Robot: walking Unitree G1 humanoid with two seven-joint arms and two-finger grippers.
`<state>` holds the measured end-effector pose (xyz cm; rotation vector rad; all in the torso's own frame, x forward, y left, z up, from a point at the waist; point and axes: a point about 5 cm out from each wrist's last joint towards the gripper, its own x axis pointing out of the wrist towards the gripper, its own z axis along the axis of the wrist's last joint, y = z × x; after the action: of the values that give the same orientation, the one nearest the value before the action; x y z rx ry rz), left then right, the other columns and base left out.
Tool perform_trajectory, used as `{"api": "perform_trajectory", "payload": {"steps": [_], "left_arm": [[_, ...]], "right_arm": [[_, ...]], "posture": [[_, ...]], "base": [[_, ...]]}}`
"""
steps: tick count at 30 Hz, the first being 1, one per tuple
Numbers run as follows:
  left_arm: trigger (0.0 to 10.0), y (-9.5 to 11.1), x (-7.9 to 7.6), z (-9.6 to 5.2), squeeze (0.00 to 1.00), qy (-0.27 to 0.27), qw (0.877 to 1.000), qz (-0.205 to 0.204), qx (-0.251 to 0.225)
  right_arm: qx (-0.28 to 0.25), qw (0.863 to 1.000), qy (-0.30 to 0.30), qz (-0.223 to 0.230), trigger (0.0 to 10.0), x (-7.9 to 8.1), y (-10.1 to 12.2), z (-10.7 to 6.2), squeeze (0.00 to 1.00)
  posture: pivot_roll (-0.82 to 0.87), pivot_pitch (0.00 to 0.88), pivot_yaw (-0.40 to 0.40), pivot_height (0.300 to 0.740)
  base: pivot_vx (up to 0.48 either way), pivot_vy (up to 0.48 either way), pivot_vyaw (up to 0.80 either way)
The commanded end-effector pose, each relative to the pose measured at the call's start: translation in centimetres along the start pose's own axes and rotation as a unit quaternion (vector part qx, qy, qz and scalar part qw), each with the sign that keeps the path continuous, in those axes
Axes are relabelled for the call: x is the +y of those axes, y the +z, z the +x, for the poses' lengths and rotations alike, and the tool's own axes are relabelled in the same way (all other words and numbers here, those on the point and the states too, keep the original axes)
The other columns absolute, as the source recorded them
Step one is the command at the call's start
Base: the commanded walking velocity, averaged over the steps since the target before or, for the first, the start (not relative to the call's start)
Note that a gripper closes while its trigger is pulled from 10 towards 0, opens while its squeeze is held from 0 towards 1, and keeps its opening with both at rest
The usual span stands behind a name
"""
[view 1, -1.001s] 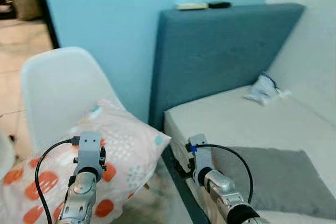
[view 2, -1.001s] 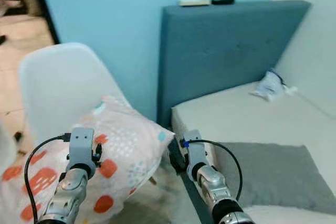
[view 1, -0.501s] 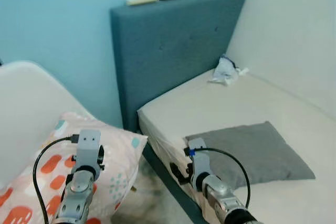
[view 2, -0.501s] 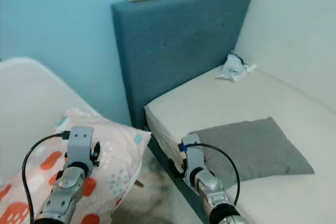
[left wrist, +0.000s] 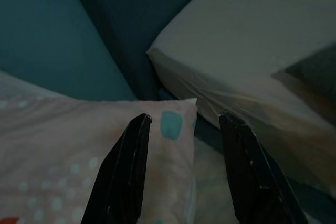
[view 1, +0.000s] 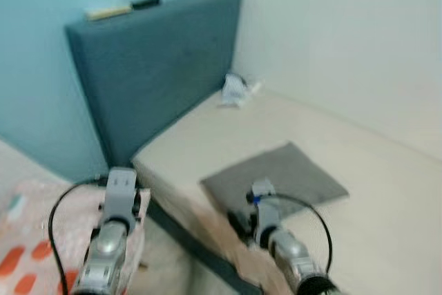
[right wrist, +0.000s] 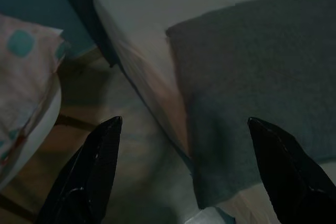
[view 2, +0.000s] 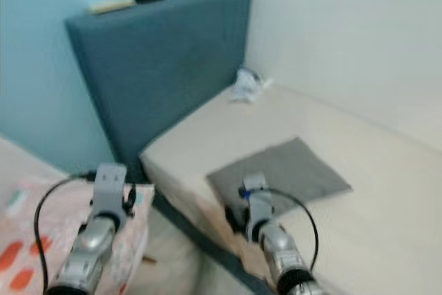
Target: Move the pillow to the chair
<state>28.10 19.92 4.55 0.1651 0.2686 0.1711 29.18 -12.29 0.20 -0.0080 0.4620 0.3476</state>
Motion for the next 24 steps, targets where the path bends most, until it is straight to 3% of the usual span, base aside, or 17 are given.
{"api": "perform_trajectory", "payload": {"steps": [1,20,24], "left_arm": [[10.0,-0.2,-0.2,0.0,0.00,-0.001,1.000,0.003,0.006],[10.0,0.2,-0.1,0.6,0.00,0.009,1.000,0.001,0.000],[10.0,0.9,-0.4,0.9,0.00,0.011,1.000,-0.009,-0.011]], "right_arm": [[0.004,1.000,-0.010,0.008,10.0,-0.6,-0.3,-0.2,0.00],[-0.005,1.000,-0.022,0.003,10.0,-1.0,0.0,-0.3,0.00],[-0.013,1.000,-0.016,-0.017,10.0,-1.0,0.8,-0.1,0.00]], "posture": [[0.09,0.049,-0.041,0.740],[0.08,0.049,-0.041,0.740],[0.07,0.058,-0.052,0.740]], "base": [[0.000,0.000,-0.80],[0.000,0.000,-0.80],[0.000,0.000,0.00]]}}
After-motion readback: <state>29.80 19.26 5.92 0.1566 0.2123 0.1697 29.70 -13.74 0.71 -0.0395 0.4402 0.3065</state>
